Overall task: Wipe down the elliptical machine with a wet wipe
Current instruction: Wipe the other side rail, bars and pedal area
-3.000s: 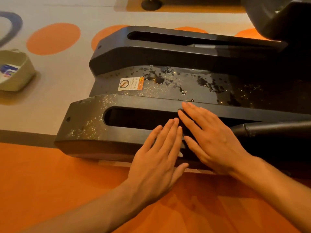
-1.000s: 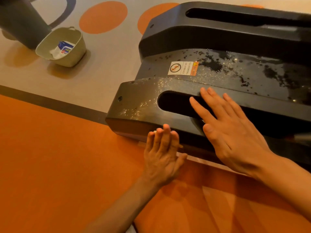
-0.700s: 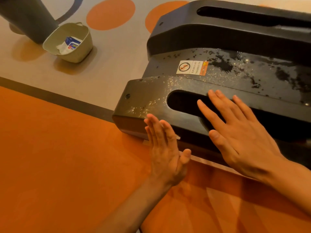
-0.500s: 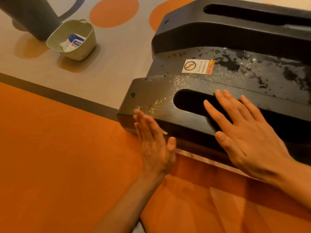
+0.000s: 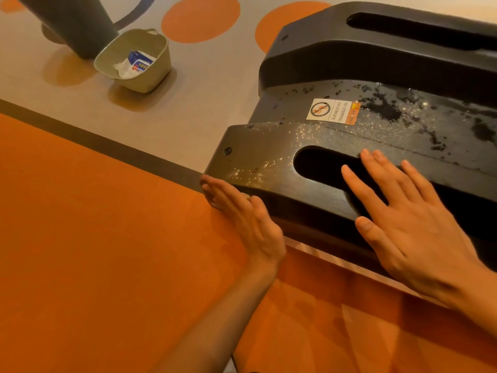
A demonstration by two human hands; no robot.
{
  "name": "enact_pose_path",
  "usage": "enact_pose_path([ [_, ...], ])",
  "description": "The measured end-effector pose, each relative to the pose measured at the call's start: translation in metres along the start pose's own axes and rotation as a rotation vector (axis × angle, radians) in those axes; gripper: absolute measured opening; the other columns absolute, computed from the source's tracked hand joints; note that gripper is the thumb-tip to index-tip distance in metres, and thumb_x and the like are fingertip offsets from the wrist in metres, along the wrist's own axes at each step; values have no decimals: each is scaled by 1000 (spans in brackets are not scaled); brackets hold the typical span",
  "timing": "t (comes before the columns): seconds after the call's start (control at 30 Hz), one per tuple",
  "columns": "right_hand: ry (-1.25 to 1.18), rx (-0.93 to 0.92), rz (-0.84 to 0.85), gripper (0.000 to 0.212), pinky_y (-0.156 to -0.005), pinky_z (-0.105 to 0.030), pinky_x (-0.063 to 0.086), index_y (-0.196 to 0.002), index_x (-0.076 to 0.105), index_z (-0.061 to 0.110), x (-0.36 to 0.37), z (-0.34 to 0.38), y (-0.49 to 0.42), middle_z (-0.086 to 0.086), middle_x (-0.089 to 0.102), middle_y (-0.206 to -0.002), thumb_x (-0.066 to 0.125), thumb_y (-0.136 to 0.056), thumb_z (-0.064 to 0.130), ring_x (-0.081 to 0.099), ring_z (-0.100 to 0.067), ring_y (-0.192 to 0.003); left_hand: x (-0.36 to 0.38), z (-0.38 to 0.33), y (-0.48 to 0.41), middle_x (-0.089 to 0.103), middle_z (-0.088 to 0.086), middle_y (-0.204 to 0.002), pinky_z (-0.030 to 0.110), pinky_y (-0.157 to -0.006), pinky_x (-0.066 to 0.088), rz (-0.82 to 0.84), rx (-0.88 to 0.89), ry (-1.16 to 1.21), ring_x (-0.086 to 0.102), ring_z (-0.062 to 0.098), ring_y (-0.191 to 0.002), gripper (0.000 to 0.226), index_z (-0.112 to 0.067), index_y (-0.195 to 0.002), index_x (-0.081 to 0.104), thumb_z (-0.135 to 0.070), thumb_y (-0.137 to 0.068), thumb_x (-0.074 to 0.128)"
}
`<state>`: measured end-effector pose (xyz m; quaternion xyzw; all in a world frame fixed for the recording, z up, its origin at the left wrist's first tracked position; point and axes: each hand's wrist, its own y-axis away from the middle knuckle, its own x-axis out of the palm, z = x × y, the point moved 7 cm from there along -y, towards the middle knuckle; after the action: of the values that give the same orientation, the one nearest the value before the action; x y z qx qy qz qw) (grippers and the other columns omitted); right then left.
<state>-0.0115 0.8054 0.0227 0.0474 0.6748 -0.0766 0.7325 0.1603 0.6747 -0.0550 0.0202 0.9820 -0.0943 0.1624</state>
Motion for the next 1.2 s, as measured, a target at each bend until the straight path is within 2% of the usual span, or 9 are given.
enact_pose_path([
  [0.13, -8, -5, -2, 67, -127, -48, 7, -164, 18, 19, 0, 0, -1, -14, 11, -171, 8, -108, 54, 6, -24, -159, 10, -5, 41, -26, 3, -171, 37, -130, -7, 192, 257, -137, -16, 24, -160, 74, -11, -161, -20, -49, -109, 15],
  [0.23, -10, -3, 2, 68, -127, -49, 8, -164, 17, 19, -1, 1, -1, -14, 11, -171, 7, -108, 54, 6, -25, -159, -3, 17, 8, -26, 2, -169, 29, -128, -10, 91, 134, -105, -20, 12, -158, 70, -10, -161, -18, -42, -110, 16],
  [0.37, -18, -3, 3, 68, -126, -51, 10, -164, 17, 18, -1, 1, -2, -14, 11, -171, 7, -108, 55, 6, -25, -159, -21, 33, -35, -24, -4, -167, 23, -125, -13, -26, -8, -40, -24, -1, -153, 82, -14, -160, -17, -69, -104, 7],
  [0.5, -8, 0, -12, 69, -126, -50, 10, -164, 19, 18, -1, 1, -1, -14, 12, -171, 7, -107, 56, 7, -25, -159, -4, -2, 1, -25, 3, -170, 31, -128, -10, 92, 79, -16, -21, 13, -158, 75, -9, -161, -15, -47, -105, 17],
  [0.63, -1, 3, 2, 70, -126, -51, 11, -164, 18, 18, -1, 0, -2, -15, 12, -171, 6, -107, 56, 7, -25, -159, 4, -10, 24, -26, 7, -170, 39, -130, -7, 202, 254, -113, -19, 22, -159, 80, 0, -161, -13, -51, -107, 16],
  [0.7, -1, 4, 7, 70, -126, -51, 11, -164, 19, 17, 0, 1, -1, -15, 12, -171, 6, -107, 56, 7, -26, -159, -9, 17, 0, -26, 6, -170, 35, -129, -9, 104, 109, -81, -22, 10, -157, 69, -7, -161, -16, -37, -108, 17],
  [0.8, 5, 5, 4, 70, -126, -51, 11, -164, 19, 17, 0, 2, -1, -15, 13, -170, 6, -107, 57, 8, -26, -159, -24, 42, -34, -25, 1, -170, 21, -124, -12, 6, -65, -39, -26, -5, -151, 68, -19, -158, -19, -48, -107, 14],
  [1.03, 30, 9, -2, 70, -127, -54, 11, -164, 18, 17, -1, 2, -2, -15, 13, -170, 8, -107, 57, 9, -26, -159, 0, -21, 11, -24, 8, -170, 49, -129, -6, 241, 327, -141, -17, 32, -159, 90, 5, -160, -6, -65, -104, 7],
  [1.2, 31, 13, 7, 70, -127, -53, 10, -164, 16, 19, 0, 3, -2, -14, 12, -170, 8, -107, 58, 8, -25, -159, -4, -55, 9, -1, 12, -173, 41, -130, 0, 461, 548, -254, -1, 28, -162, 77, 1, -162, 10, -52, -107, 21],
])
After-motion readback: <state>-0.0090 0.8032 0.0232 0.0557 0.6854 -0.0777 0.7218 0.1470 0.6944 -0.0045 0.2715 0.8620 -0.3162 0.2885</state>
